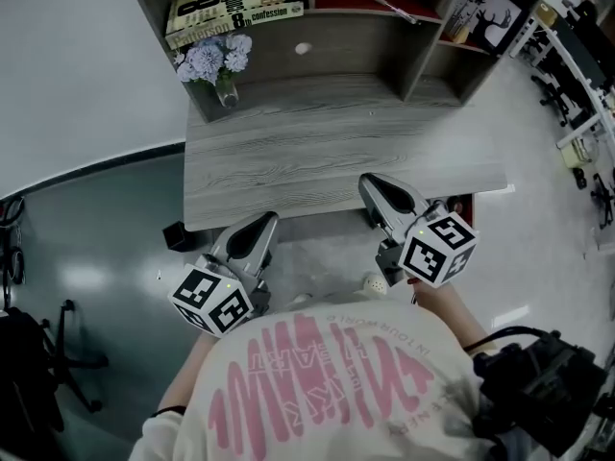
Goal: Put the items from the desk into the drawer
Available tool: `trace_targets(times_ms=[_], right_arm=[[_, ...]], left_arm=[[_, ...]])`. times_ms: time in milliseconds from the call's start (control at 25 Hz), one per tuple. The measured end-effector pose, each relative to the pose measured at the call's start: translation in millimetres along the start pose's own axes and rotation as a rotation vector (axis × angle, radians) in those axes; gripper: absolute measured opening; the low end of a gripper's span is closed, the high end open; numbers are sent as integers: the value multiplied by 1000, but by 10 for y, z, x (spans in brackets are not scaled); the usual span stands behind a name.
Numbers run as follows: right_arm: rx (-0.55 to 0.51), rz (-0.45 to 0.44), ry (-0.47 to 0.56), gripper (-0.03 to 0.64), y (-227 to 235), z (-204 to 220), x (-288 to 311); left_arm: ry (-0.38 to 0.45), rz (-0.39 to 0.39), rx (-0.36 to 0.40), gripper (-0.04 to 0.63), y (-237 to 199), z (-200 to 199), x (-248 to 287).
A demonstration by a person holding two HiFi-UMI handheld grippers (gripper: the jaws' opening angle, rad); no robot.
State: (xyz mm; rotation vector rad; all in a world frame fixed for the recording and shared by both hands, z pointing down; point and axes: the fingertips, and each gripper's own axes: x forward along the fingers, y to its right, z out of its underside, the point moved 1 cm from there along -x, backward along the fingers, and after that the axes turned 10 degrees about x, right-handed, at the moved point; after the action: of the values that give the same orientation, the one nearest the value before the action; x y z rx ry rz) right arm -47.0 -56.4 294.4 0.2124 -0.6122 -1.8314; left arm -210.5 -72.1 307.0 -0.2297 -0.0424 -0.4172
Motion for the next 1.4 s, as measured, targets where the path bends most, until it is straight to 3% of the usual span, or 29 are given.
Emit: trace_targets(times_ms=[520, 800, 920, 1160, 1400], right_arm=[[-68, -55, -53, 3, -441, 84, 374], [-93, -37, -50, 3, -432, 1, 447], [-110, -39, -47, 3, -457, -34, 472], [-156, 22, -5, 3, -390, -212, 377], [-166, 89, 39, 3, -219, -589, 155]], left_arm=[[29, 17, 22, 20, -293, -108, -239], [7, 4, 88, 19, -393, -106, -238], [-3, 16, 59, 20, -437, -99, -216], [31, 95, 52, 20, -397, -179, -108], [37, 118, 40, 20, -381, -244, 73]])
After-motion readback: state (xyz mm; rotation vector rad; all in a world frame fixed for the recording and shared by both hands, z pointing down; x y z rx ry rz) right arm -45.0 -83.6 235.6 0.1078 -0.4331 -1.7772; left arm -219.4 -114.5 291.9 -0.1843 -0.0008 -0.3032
